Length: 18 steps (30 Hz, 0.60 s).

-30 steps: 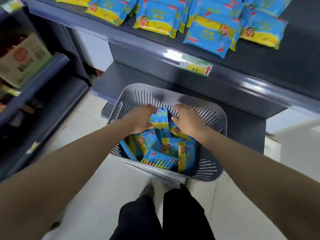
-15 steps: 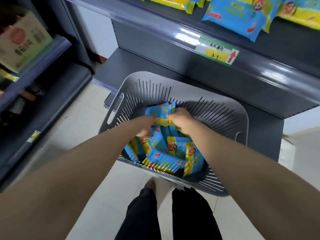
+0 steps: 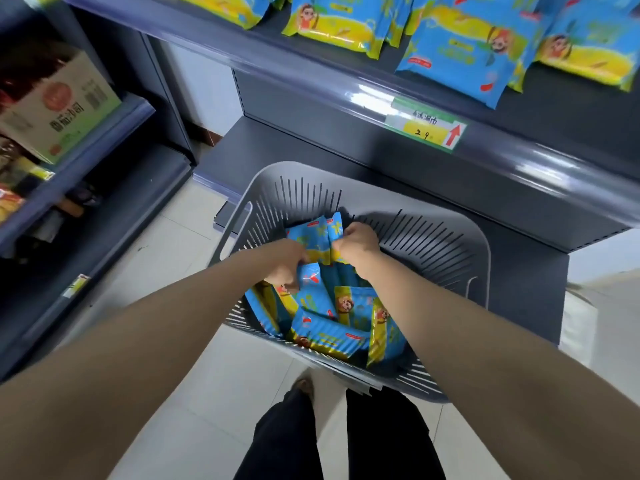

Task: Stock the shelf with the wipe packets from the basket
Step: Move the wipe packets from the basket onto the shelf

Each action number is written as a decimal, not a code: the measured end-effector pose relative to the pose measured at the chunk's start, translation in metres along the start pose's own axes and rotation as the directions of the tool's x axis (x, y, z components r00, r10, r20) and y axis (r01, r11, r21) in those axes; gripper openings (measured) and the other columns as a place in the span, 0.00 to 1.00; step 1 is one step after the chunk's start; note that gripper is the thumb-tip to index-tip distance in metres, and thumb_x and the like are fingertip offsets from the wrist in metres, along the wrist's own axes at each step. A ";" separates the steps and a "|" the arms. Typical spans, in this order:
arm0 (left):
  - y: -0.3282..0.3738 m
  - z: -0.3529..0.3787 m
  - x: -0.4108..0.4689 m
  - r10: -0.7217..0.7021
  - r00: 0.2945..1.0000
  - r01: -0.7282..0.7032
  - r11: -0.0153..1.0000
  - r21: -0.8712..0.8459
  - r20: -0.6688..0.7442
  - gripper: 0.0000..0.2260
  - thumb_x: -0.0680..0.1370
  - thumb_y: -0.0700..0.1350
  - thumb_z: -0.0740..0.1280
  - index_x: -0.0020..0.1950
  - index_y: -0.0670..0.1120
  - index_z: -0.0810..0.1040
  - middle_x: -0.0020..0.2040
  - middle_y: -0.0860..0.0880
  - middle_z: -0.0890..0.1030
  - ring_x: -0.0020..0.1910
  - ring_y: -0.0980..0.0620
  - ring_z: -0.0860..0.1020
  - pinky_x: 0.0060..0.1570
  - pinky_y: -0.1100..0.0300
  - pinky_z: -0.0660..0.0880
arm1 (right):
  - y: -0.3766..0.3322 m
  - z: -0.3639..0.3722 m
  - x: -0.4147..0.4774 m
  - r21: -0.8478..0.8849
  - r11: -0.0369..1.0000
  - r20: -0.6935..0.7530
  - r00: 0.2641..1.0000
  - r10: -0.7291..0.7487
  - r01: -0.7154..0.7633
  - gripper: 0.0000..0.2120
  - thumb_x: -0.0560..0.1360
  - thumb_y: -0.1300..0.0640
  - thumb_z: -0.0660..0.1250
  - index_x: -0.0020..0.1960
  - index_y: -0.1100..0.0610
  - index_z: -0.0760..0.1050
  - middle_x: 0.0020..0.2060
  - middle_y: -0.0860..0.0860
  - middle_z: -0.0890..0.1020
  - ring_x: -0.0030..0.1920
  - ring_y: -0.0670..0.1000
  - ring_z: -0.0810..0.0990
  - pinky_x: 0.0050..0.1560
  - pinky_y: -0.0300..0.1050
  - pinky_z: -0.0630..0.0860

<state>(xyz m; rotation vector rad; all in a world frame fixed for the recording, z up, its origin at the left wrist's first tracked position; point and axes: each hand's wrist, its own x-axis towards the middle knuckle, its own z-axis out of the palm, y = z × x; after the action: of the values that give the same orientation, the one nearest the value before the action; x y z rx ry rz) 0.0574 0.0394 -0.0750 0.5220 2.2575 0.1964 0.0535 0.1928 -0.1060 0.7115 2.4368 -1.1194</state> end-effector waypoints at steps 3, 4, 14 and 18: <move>0.007 -0.019 -0.019 0.030 0.997 -0.028 0.999 0.022 -0.073 0.12 0.67 0.44 0.74 0.43 0.46 0.73 0.40 0.43 0.75 0.41 0.44 0.75 0.30 0.63 0.62 | -0.006 -0.018 -0.016 0.021 0.997 -0.031 0.997 -0.077 0.078 0.15 0.68 0.69 0.62 0.28 0.56 0.62 0.27 0.51 0.68 0.34 0.52 0.69 0.29 0.43 0.62; 0.010 -0.024 -0.025 0.041 0.995 -0.038 0.999 0.037 -0.088 0.12 0.67 0.44 0.73 0.46 0.46 0.74 0.41 0.44 0.76 0.40 0.46 0.73 0.29 0.64 0.63 | -0.008 -0.025 -0.022 0.016 0.994 -0.045 0.993 -0.106 0.107 0.15 0.69 0.68 0.62 0.29 0.56 0.62 0.28 0.51 0.68 0.36 0.52 0.69 0.31 0.43 0.62; 0.057 -0.087 -0.078 0.174 0.973 -0.142 0.969 0.202 -0.150 0.15 0.66 0.43 0.73 0.52 0.46 0.79 0.43 0.47 0.80 0.46 0.46 0.77 0.44 0.58 0.72 | -0.032 -0.119 -0.080 -0.071 0.947 -0.181 0.930 -0.320 0.312 0.16 0.70 0.68 0.61 0.32 0.54 0.58 0.29 0.49 0.65 0.35 0.52 0.65 0.34 0.45 0.59; 0.080 -0.118 -0.098 0.231 0.947 -0.191 0.964 0.186 -0.224 0.09 0.66 0.42 0.73 0.38 0.50 0.73 0.30 0.53 0.71 0.35 0.49 0.71 0.33 0.60 0.66 | -0.041 -0.156 -0.103 -0.092 0.917 -0.254 0.881 -0.398 0.388 0.16 0.70 0.68 0.60 0.32 0.54 0.56 0.29 0.49 0.64 0.33 0.50 0.61 0.31 0.46 0.57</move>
<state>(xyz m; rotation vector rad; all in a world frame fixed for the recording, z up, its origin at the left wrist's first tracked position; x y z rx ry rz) 0.0539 0.0722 0.0946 0.8709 2.4683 0.1941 0.0946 0.2610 0.0680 0.3787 2.9209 -1.1765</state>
